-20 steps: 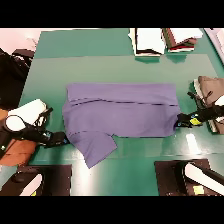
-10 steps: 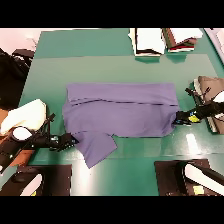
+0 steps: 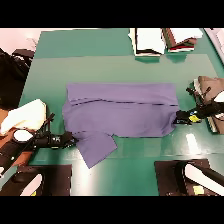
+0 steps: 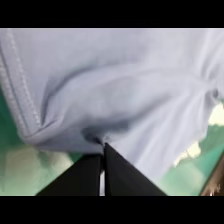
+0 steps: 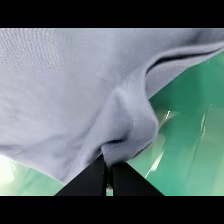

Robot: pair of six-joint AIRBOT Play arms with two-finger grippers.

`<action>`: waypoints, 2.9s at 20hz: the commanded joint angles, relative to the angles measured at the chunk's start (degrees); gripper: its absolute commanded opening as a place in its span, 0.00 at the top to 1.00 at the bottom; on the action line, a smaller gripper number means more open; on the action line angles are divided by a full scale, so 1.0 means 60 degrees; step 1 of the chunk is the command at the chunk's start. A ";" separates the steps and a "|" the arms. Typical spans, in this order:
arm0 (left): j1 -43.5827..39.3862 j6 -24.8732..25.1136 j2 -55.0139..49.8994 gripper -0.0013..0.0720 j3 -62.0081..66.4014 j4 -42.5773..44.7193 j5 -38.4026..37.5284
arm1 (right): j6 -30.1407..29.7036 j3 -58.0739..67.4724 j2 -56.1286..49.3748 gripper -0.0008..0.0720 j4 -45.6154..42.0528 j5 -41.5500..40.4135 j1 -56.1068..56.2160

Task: Fold the shirts.

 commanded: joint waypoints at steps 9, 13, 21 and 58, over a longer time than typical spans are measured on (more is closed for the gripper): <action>-0.0004 -0.0801 0.1894 0.95 0.3523 0.3173 -0.3235 | 0.0018 0.0004 0.2983 0.96 -0.1031 0.1610 -0.1392; -0.0007 -0.0790 0.1479 0.95 0.4885 0.3173 -0.2863 | 0.0168 0.0087 0.3005 0.96 -0.0892 0.1362 -0.1395; 0.0018 0.0619 -0.3512 0.95 0.7162 0.3297 -0.0284 | 0.0965 0.3049 -0.0532 0.96 -0.0841 0.0018 0.0470; -0.3326 -0.0306 -0.7803 0.95 1.0622 0.2222 0.1894 | -0.1920 0.4302 -0.4830 0.96 0.3592 -0.0743 -0.0441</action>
